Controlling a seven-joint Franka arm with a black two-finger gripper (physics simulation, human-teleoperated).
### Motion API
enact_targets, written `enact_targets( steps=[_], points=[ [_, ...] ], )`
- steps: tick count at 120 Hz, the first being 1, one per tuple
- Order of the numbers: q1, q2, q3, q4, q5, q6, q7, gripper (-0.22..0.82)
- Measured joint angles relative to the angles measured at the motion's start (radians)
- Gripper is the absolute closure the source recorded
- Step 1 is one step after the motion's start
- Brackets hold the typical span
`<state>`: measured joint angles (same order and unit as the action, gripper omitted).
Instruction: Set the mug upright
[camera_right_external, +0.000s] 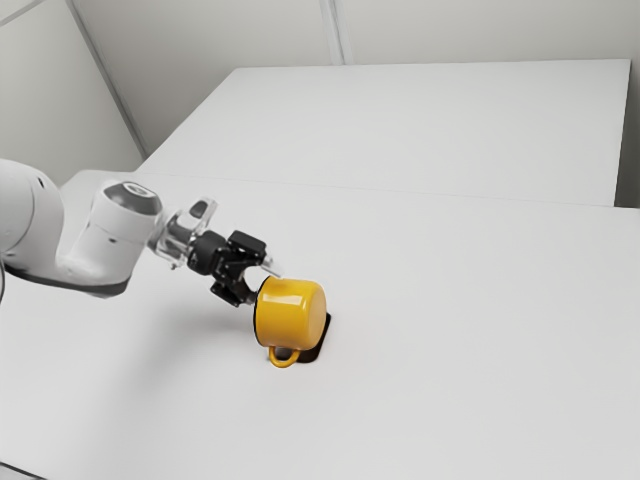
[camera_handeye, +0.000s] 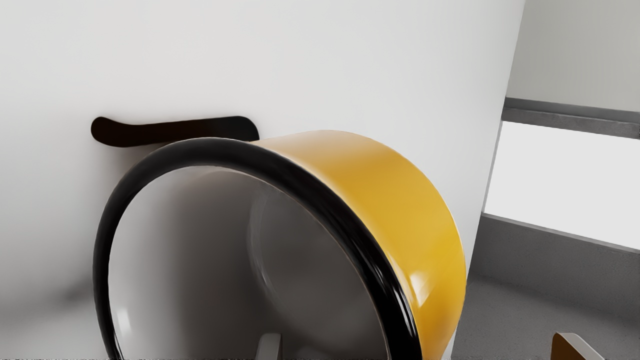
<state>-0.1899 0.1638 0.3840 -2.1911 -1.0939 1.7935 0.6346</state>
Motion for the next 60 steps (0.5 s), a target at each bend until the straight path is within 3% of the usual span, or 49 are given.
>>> enact_targets(
  steps=[25,60],
  points=[
    [-0.02,-0.001,-0.006,-0.013,-0.015,0.003,0.021,0.06],
    [-0.025,-0.01,-0.017,-0.01,-0.02,0.006,0.032,0.53]
  ],
)
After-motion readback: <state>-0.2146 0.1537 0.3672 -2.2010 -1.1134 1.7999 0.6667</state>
